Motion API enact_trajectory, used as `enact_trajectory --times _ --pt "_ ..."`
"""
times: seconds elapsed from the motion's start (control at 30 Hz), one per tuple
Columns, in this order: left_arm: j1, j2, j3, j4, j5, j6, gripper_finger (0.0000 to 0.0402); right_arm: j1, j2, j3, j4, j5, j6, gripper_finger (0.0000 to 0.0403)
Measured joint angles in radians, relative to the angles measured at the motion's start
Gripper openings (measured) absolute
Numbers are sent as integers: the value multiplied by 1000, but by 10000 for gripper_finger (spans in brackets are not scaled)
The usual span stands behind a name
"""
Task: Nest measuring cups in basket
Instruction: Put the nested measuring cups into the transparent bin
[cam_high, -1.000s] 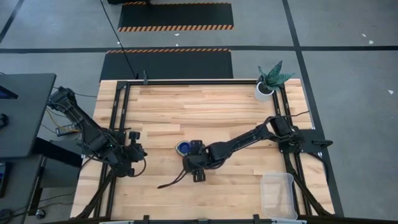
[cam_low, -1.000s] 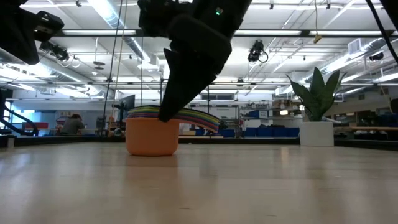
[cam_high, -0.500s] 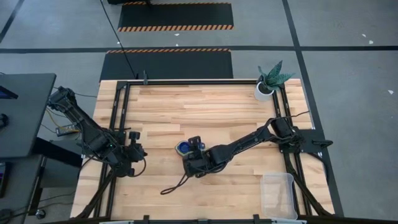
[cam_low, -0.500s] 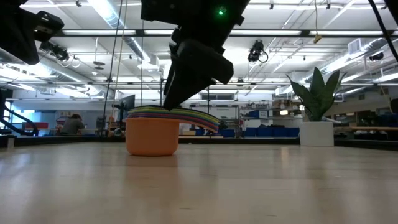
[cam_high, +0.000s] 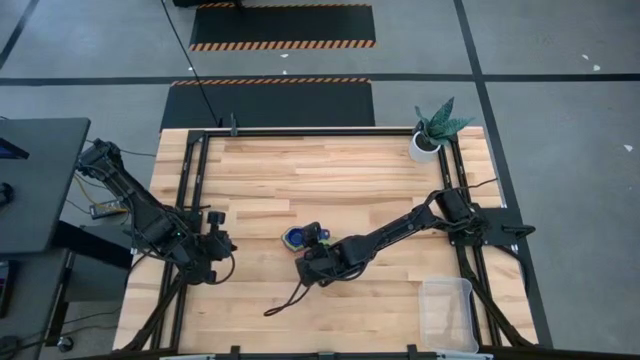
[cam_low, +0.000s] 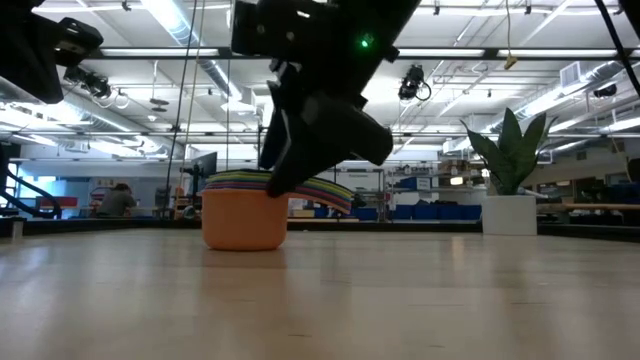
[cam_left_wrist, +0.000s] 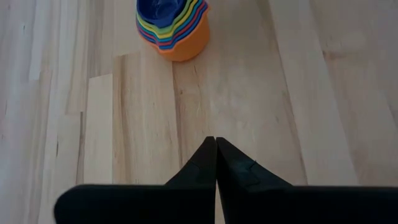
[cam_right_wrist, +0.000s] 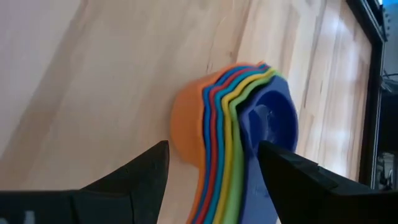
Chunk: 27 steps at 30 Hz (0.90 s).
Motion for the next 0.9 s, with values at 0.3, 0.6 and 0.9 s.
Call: enact_trajectory --times 0.3,0.6,0.9 --pt "0 0 0 12 0 0 7 0 0 -29 65 23 -128 252" --pt "0 0 0 14 0 0 7 -5 0 -29 76 22 -193 252" --pt "0 0 0 14 0 0 7 -13 0 -29 38 22 -236 252"
